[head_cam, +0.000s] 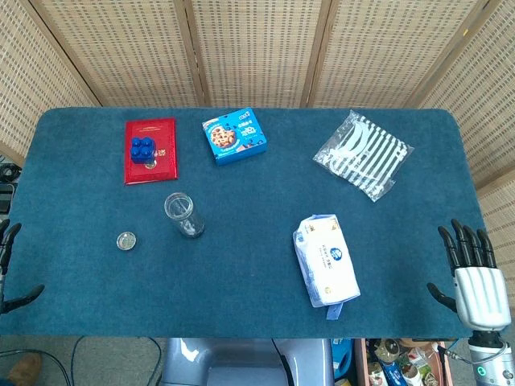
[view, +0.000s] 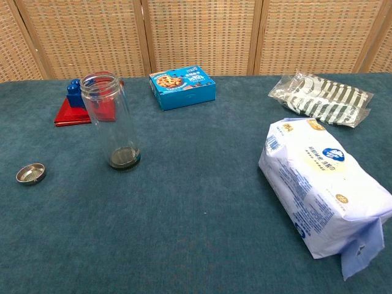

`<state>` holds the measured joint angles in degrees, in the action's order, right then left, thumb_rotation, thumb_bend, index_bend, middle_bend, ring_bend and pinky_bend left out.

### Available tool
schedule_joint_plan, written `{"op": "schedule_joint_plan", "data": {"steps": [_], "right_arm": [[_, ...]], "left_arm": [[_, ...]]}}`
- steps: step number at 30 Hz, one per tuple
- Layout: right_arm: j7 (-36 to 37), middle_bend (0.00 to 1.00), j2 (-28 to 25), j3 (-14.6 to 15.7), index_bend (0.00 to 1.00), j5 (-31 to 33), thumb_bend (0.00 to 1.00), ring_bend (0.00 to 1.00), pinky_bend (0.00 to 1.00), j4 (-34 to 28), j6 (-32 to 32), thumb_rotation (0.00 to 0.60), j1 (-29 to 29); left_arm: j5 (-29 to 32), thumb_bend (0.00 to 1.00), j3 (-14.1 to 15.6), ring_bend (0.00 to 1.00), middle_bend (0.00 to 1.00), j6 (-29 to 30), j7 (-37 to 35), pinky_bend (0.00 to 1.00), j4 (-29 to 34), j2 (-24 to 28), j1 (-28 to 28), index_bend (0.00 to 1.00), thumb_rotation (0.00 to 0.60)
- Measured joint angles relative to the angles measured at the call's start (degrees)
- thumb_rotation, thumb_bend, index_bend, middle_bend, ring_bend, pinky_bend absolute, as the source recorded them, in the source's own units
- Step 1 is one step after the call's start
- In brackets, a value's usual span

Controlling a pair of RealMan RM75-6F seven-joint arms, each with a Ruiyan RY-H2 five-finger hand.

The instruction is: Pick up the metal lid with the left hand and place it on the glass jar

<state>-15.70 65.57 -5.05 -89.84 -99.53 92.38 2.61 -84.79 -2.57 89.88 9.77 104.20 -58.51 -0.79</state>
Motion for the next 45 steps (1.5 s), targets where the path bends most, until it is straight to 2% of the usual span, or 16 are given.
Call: {"op": "schedule_joint_plan", "data": {"steps": [9, 16, 18, 20, 21, 25, 34, 45], "right_arm": [[0.2, 0.0, -0.1, -0.1, 0.0, 0.1, 0.0, 0.0, 0.0, -0.2, -0.2, 0.6, 0.0], [0.8, 0.0, -0.3, -0.5, 0.0, 0.5, 0.0, 0.0, 0.0, -0.3, -0.4, 0.6, 0.1], [1.0, 0.0, -0.4, -0.5, 0.0, 0.7, 0.0, 0.0, 0.0, -0.2, -0.6, 0.6, 0.1], [1.4, 0.0, -0.5, -0.6, 0.0, 1.1, 0.0, 0.0, 0.0, -0.1, -0.9, 0.6, 0.2], [1.8, 0.0, -0.6, -0.6, 0.0, 1.2, 0.0, 0.0, 0.0, -0.1, -1.0, 0.6, 0.2], [3.0, 0.0, -1.1, -0.8, 0.0, 1.6, 0.0, 0.0, 0.0, 0.0, -1.3, 0.6, 0.3], [4.8, 0.0, -1.7, -1.2, 0.0, 2.7, 0.0, 0.0, 0.0, 0.1, -2.0, 0.6, 0.4], [5.1, 0.0, -1.8, -1.4, 0.0, 3.7, 0.0, 0.0, 0.0, 0.4, -2.8, 0.6, 0.7]], "left_arm": [[0.1, 0.11, -0.1, 0.0, 0.0, -1.0, -0.5, 0.0, -0.2, 0.1, -0.5, 0.0, 0.6], [2.4, 0.11, -1.6, 0.0, 0.0, -8.4, -1.4, 0.0, -2.5, -0.8, -4.9, 0.0, 0.6], [3.2, 0.11, -2.1, 0.0, 0.0, -11.3, -1.6, 0.0, -3.6, -1.2, -6.7, 0.07, 0.6], [4.2, 0.16, -2.6, 0.0, 0.0, -15.4, -1.8, 0.0, -4.8, -2.1, -9.1, 0.23, 0.6], [4.8, 0.19, -2.9, 0.0, 0.0, -17.5, -1.8, 0.0, -5.6, -2.7, -10.4, 0.28, 0.6], [10.2, 0.32, -4.5, 0.0, 0.0, -27.2, -0.6, 0.0, -11.7, -7.2, -16.5, 0.39, 0.6], [20.3, 0.38, -6.8, 0.0, 0.0, -34.8, 3.7, 0.0, -22.8, -16.9, -23.9, 0.42, 0.6], [21.5, 0.38, -5.9, 0.0, 0.0, -36.2, 4.2, 0.0, -26.9, -21.3, -25.6, 0.47, 0.6]]}}
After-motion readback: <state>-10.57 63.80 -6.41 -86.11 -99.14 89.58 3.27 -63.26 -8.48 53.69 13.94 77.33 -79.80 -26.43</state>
